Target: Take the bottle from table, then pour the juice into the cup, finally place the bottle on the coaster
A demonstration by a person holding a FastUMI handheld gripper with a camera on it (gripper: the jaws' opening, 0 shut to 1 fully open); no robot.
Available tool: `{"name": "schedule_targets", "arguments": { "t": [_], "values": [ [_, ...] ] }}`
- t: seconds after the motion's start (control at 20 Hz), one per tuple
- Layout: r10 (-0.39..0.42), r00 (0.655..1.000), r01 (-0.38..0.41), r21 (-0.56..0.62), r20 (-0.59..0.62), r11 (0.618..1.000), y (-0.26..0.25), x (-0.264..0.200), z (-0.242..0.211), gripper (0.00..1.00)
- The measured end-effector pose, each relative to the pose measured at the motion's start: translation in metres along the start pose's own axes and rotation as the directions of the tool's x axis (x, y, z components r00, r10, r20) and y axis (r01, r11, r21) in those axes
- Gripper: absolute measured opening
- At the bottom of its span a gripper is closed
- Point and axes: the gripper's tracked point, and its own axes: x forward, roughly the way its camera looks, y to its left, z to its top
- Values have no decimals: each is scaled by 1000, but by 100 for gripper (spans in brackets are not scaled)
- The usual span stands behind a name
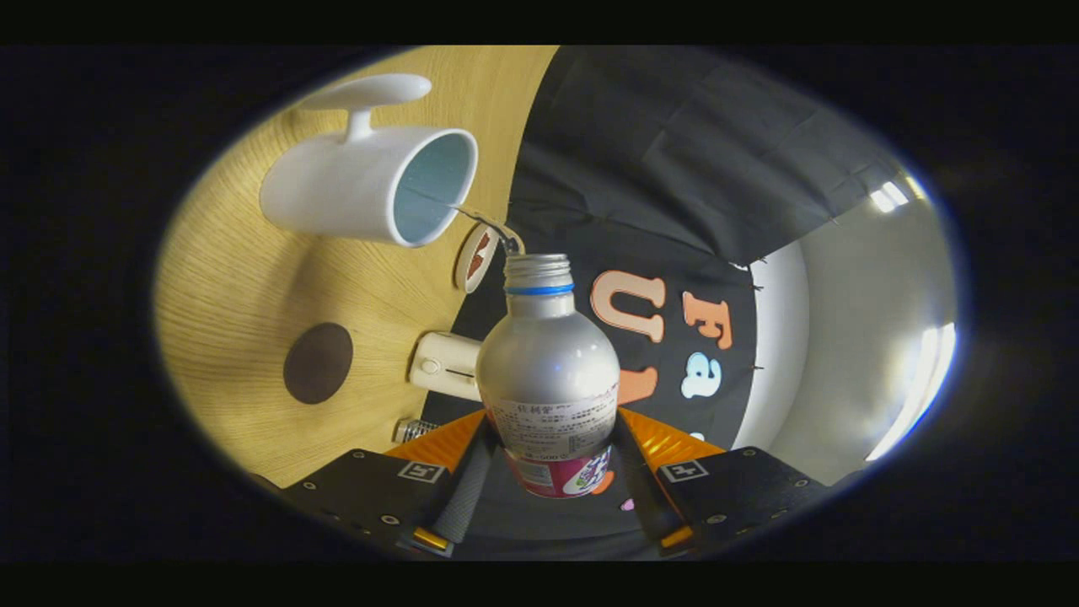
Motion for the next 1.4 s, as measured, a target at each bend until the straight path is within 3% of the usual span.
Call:
{"name": "schedule_targets", "arguments": {
  "t": [1.4],
  "values": [
    [-19,997,30,-154,73,988,-19,6,7,77]
  ]
}}
